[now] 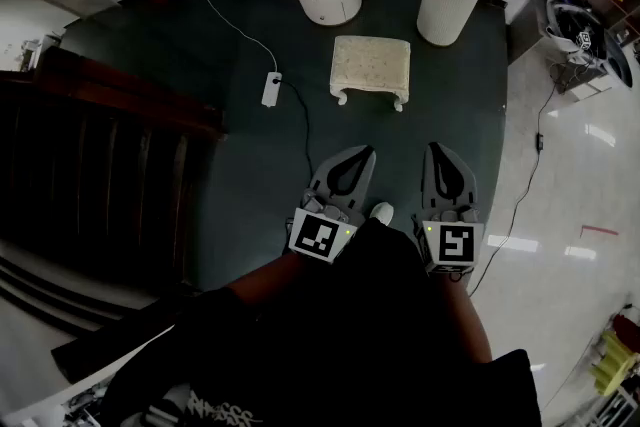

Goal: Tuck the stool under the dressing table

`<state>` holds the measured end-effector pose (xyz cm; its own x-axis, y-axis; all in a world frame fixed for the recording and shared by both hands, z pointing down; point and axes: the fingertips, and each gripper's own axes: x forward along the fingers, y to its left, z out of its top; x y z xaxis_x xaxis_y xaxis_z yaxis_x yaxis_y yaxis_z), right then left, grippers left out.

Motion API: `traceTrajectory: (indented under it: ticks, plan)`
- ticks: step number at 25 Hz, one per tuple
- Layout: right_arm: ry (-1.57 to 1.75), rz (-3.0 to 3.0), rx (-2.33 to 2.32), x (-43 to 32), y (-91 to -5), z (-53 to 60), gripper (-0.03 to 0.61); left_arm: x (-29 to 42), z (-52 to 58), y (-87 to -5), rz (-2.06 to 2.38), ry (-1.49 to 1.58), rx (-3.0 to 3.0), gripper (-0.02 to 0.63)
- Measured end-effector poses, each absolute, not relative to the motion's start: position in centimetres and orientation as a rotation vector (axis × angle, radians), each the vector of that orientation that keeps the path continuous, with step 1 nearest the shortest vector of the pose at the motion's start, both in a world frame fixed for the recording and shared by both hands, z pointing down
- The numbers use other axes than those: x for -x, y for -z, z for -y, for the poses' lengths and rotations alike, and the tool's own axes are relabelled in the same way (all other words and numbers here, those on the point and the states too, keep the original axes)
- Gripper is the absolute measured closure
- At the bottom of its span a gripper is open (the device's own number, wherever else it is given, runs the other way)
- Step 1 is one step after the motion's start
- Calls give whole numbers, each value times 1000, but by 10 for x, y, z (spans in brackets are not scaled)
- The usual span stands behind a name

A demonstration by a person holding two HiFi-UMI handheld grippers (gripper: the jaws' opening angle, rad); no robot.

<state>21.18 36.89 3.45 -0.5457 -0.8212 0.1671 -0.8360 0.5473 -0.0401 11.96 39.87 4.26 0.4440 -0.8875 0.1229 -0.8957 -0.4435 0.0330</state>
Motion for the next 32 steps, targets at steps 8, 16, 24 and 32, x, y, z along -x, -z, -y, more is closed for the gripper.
traceTrajectory:
  ticks: [8,16,24,32]
  plan:
    - [-223,2716,-1373,-203,-41,-387,541,-103,-405,-47,1664,-125,-2528,598]
    - [-323,2739,-1340,-196,-66,-382,540,-77,-403,-67,1701,-220,-2470,598]
    - [-327,2679,-1368,-178,-83,-329,538,-47,-337,-83,1704,-169,-2437,597]
    - [-321,2664,-1183,-128,-122,-259,538,10,-250,-124,1594,-177,-2409,597]
